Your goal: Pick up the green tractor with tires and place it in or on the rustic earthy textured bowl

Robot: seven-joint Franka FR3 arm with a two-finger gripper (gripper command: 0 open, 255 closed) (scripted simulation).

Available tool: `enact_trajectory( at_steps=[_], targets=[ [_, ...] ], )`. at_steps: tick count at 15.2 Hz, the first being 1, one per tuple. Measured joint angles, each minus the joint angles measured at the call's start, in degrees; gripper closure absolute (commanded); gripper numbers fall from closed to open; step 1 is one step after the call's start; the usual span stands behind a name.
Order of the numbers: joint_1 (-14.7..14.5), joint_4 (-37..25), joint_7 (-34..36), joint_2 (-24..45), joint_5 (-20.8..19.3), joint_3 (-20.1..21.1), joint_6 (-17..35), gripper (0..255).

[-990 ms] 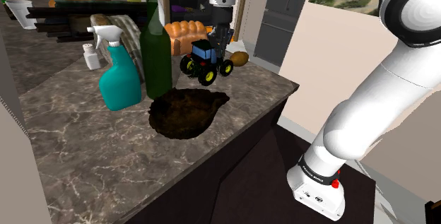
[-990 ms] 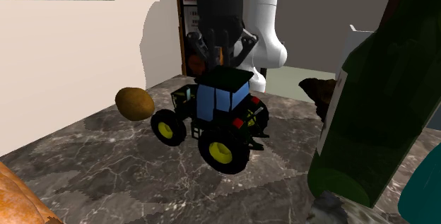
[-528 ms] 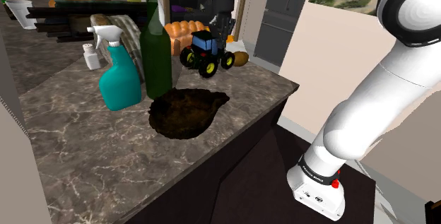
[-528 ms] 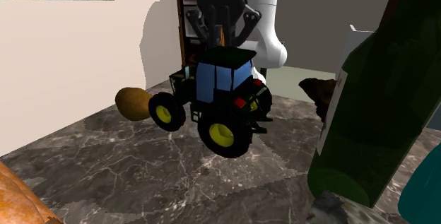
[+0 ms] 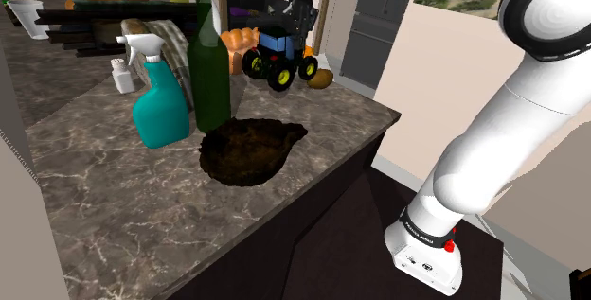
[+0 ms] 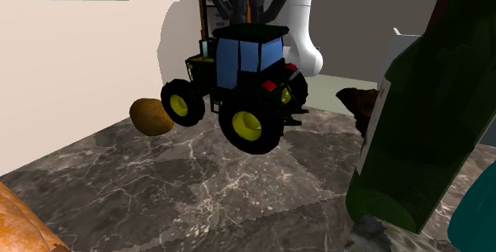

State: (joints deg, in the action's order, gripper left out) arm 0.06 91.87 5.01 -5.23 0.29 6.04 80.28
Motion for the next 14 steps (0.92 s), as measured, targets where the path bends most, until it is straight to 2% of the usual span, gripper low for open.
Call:
enact_trajectory(
  at_steps=[14],
  targets=[
    [-0.28,-18.55,0.58,5.80,-0.57,0.37,-12.77,255]
  ],
)
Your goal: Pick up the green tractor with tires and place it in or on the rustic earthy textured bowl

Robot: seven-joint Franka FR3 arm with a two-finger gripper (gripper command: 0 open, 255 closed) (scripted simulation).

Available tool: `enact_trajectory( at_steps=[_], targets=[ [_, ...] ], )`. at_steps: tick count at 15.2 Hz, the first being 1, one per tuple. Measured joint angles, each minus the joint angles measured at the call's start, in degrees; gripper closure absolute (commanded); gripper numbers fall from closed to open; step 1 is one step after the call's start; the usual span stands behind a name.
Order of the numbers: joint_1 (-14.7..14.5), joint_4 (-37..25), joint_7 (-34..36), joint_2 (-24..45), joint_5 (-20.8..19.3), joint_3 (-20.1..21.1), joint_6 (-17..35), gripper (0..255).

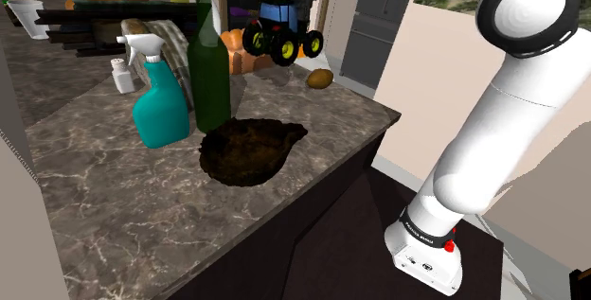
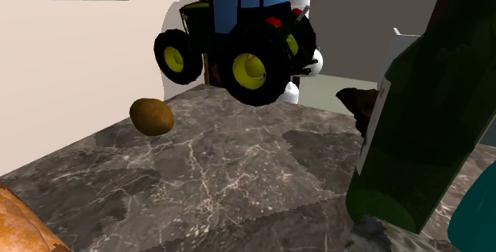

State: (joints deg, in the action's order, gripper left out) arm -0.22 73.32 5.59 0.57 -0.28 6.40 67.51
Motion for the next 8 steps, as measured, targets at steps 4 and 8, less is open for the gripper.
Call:
enact_trajectory(
  at_steps=[4,8],
  targets=[
    [-1.22,-1.12,2.52,-0.93,0.43,1.18,-2.04,255],
    [-3.73,1.15,8.05,-4.26,1.71,3.83,-3.03,255]
  ],
)
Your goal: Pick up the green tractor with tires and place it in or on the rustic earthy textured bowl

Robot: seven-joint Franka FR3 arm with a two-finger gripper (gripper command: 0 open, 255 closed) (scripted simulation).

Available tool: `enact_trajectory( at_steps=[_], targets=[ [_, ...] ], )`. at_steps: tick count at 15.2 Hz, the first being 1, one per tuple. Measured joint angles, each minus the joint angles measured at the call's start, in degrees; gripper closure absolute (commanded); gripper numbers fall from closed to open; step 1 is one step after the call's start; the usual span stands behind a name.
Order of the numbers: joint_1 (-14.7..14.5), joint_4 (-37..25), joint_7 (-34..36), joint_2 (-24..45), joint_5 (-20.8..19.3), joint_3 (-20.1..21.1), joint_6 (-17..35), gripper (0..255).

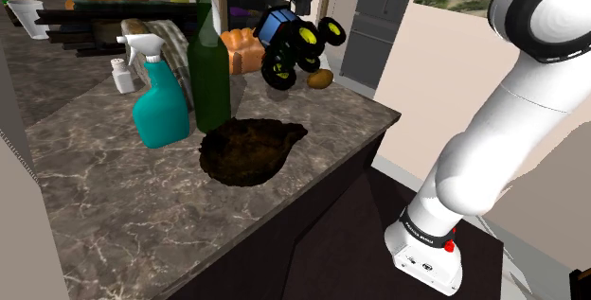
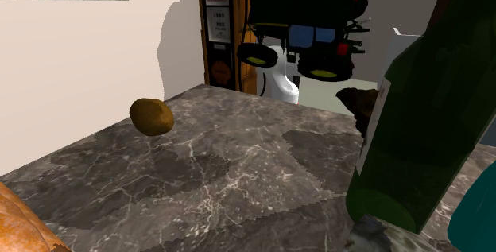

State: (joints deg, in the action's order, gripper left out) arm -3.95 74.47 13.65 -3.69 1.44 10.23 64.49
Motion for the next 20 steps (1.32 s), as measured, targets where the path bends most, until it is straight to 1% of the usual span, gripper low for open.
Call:
enact_trajectory(
  at_steps=[4,8,10,12,14,16,17,18,20],
  targets=[
    [-2.05,0.77,4.99,-2.15,1.25,2.48,-1.19,255],
    [-4.33,0.11,10.86,-3.36,2.64,5.48,-2.77,255],
    [-5.61,0.50,14.14,-3.83,3.39,7.24,-2.69,255],
    [-7.03,-2.10,17.90,-2.61,3.70,9.37,-3.86,255],
    [-8.17,-1.44,20.92,-3.37,4.45,10.90,-3.74,255],
    [-9.38,-2.56,24.10,-2.95,4.85,12.65,-4.23,255],
    [-10.15,-4.28,26.11,-2.05,4.82,13.81,-4.98,255],
    [-10.44,-4.23,26.91,-2.12,4.99,14.21,-4.92,255],
    [-10.56,-1.31,27.14,-3.51,5.57,14.26,-3.26,255]
  ],
)
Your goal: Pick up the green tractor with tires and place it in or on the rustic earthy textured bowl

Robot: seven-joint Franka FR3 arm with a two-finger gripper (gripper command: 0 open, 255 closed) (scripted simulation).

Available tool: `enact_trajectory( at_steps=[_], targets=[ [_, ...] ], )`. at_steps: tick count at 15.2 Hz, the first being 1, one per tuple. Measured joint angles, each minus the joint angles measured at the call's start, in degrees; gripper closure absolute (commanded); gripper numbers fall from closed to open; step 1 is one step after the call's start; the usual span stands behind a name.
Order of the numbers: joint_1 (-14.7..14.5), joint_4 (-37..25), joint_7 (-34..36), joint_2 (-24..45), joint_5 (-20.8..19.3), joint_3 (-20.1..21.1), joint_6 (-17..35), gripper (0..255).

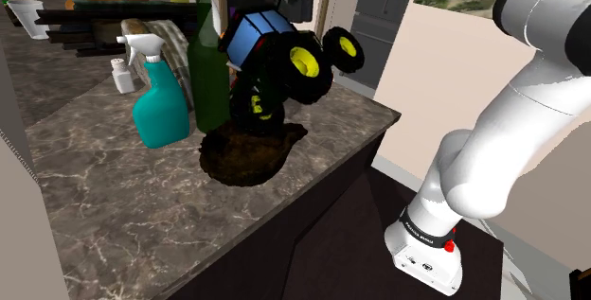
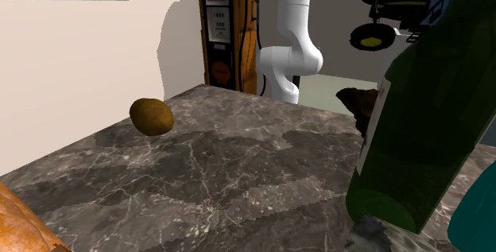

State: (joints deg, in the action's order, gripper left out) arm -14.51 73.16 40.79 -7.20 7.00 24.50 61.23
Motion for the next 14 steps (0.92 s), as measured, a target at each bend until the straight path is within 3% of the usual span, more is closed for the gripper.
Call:
enact_trajectory(
  at_steps=[14],
  targets=[
    [0.12,19.38,-2.96,-7.73,2.16,-1.33,12.03,255]
  ],
)
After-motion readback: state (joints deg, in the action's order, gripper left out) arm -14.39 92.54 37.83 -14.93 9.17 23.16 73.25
